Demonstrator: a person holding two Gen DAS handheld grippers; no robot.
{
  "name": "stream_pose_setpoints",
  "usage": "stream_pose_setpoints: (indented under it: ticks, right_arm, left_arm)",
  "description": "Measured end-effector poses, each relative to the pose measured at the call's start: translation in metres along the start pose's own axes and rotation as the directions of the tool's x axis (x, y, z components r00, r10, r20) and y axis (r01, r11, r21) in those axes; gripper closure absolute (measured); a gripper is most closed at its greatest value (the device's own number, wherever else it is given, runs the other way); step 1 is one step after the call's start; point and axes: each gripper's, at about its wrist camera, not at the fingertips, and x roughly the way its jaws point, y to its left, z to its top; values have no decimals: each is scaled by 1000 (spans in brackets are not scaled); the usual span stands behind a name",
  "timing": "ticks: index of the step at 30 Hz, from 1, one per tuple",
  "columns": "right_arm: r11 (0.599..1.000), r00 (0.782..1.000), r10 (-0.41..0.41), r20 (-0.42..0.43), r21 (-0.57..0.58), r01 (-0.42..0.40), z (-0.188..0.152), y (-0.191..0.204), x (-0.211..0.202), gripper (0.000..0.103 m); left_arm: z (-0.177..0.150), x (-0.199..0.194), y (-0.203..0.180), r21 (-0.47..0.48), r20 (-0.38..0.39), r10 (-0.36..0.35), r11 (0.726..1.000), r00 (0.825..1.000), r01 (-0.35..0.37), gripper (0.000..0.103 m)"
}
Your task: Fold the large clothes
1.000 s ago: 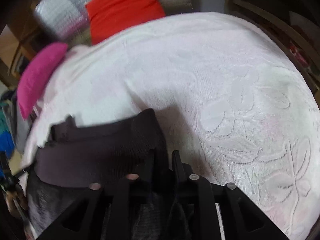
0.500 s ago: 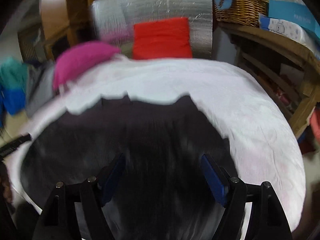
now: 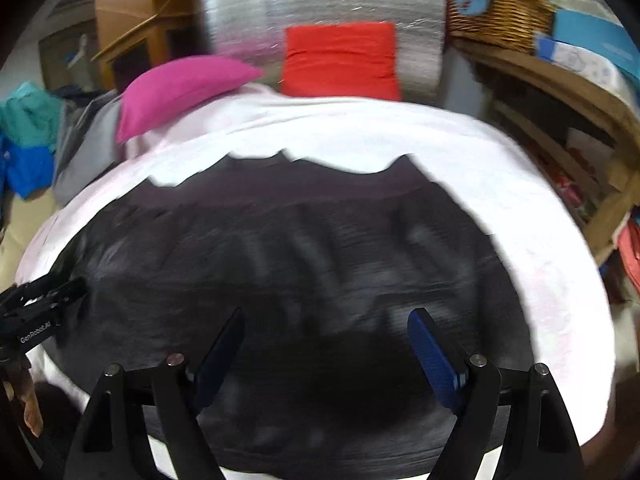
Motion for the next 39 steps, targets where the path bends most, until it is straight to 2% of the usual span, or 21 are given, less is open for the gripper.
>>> stream_pose_setpoints:
  ticks: [3, 7, 16, 21, 23, 27, 29, 31, 32, 33, 35, 39]
  right_arm:
    - [999, 993, -22, -119, -26, 19, -11, 11, 32, 14]
    - [1000, 992, -17, -123, 7, 18, 0, 6, 24, 14]
    - [995, 999, 32, 26, 89, -34, 28, 5, -39, 14]
    - [988, 985, 79, 156, 118, -98, 51, 20, -102, 14]
    - [987, 973, 86, 215, 113, -112, 67, 25, -129, 14]
    - [983, 928, 119, 353, 87, -159, 100, 38, -190, 14]
    - [980, 893, 140, 428, 68, -186, 110, 45, -223, 9]
    - [975, 866, 157, 474, 65, -212, 109, 51, -240, 1]
    - [975, 864, 160, 477, 61, -214, 105, 56, -242, 1]
    - [977, 868, 159, 470, 54, -208, 100, 60, -239, 0]
    - [982, 892, 139, 431, 54, -179, 84, 67, -221, 0]
    - [987, 957, 94, 276, 98, -125, 37, 69, -165, 0]
  left_arm:
    - [-6, -2, -6, 9, -9, -4, 1000, 1000, 4, 31]
    - [-9, -4, -2, 3, -24, -18, 1000, 1000, 19, 31]
    - [-6, -17, 3, -21, -24, -46, 999, 999, 45, 30]
    - [1, -38, 3, -23, 14, -63, 998, 998, 63, 30]
    - [5, -48, 2, -25, 33, -70, 997, 997, 71, 30]
    - [18, -71, 0, -19, 74, -86, 996, 994, 88, 27]
    - [23, -85, 1, -21, 109, -91, 995, 990, 94, 23]
    - [26, -95, 2, -26, 135, -94, 995, 986, 99, 18]
    - [26, -100, 4, -28, 147, -95, 995, 985, 100, 18]
    - [26, -103, 5, -31, 157, -92, 995, 983, 98, 17]
    - [23, -104, 6, -33, 158, -83, 995, 984, 89, 16]
    - [15, -100, 11, -39, 134, -58, 997, 989, 63, 16]
